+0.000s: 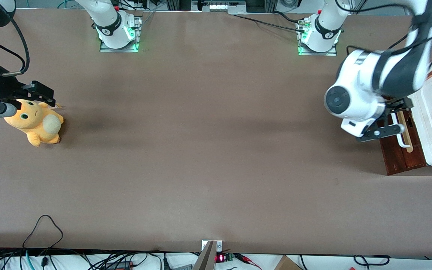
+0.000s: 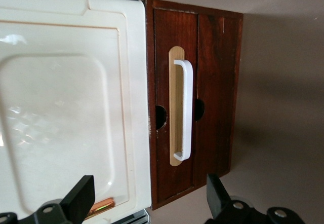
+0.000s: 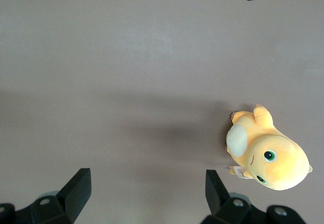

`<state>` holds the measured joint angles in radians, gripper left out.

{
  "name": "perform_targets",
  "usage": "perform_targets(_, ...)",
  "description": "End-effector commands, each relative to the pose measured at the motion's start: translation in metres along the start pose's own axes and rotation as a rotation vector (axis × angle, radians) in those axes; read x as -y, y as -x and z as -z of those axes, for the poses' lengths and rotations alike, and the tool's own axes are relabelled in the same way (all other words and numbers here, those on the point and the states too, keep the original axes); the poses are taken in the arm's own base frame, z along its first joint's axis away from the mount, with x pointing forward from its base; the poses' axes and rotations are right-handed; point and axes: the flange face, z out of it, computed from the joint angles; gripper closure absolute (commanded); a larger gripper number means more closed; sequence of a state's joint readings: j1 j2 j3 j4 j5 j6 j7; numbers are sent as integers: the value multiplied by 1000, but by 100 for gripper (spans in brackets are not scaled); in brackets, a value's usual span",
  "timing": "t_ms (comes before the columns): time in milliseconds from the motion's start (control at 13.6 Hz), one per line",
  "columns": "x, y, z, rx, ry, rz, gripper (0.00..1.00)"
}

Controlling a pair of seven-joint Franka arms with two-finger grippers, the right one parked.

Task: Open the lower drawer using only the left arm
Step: 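Move the left gripper toward the white handle of the lower drawer, then lower the open left gripper around the white bar handle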

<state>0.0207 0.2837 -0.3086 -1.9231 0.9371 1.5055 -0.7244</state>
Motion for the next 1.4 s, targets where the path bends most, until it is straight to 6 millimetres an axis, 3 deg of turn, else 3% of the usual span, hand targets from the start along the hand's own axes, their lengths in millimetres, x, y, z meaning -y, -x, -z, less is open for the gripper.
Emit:
perform_targets(0, -46, 13, -42, -23, -155, 8, 2)
perform_targets(220, -72, 17, -73, -37, -239, -32, 1)
perform_targets(588, -99, 52, -117, -135, -446, -25, 2)
perform_targets(1028, -119, 45, -142, -184, -510, -66, 5)
perform_targets(1322, -121, 24, -150, -202, -515, -53, 5)
